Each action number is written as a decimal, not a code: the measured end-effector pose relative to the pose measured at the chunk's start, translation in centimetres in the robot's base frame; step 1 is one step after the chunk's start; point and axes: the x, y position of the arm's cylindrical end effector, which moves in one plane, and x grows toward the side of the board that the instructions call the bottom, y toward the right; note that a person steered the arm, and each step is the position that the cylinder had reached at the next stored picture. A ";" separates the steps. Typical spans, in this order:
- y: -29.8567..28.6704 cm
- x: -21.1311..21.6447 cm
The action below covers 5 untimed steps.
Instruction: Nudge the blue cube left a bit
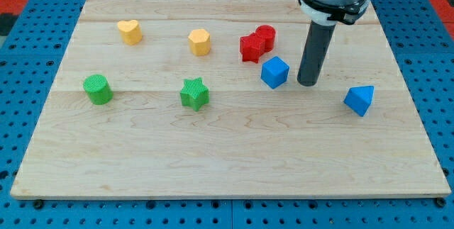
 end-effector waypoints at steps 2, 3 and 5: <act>0.0 -2.1; 0.3 -0.7; -0.5 2.4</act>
